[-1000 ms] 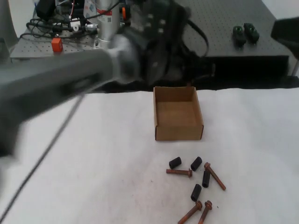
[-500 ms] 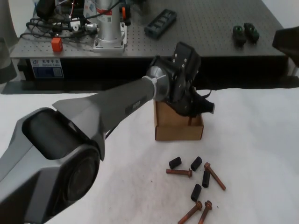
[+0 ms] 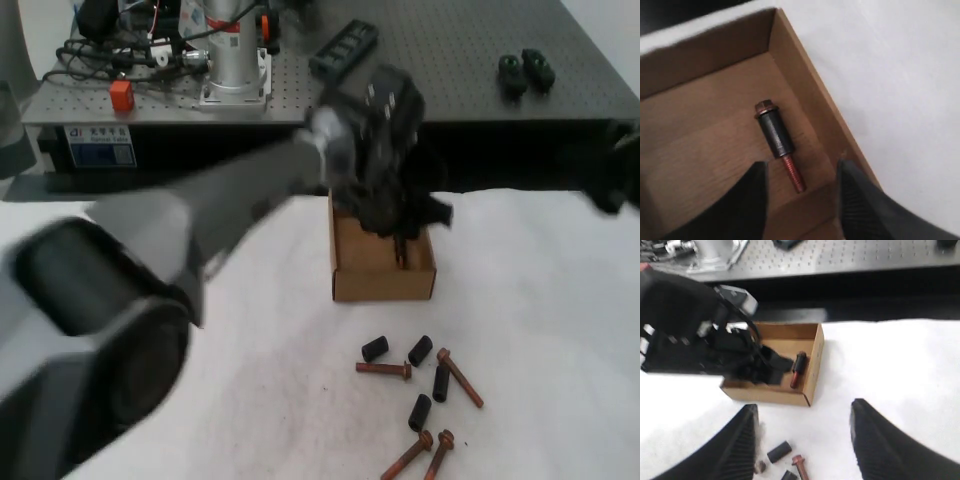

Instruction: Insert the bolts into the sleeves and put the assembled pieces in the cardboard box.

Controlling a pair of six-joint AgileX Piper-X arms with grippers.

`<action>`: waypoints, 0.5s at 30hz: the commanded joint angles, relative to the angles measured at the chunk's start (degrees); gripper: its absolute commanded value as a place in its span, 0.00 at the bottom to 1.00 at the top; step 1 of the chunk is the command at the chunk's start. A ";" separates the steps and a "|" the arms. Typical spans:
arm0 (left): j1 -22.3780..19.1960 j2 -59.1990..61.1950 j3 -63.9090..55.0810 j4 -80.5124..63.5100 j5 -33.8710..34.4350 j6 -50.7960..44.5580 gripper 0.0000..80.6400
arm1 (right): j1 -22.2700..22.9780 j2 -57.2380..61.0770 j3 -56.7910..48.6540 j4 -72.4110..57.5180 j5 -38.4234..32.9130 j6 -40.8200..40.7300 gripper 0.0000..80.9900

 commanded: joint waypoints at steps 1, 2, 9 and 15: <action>1.67 -11.47 1.59 4.98 -5.65 4.78 0.40 | 2.65 5.60 -0.62 1.43 2.61 -3.41 0.50; 2.08 -13.24 3.04 4.76 -6.66 5.27 0.40 | 3.92 8.33 -1.10 1.82 3.96 -4.62 0.50; 4.44 -29.89 24.17 1.23 -7.07 7.48 0.40 | 10.25 26.97 -8.53 6.52 13.04 -11.14 0.50; 4.67 -41.48 38.97 -4.51 -7.07 9.60 0.40 | 11.39 37.18 -12.96 10.57 14.51 -14.29 0.50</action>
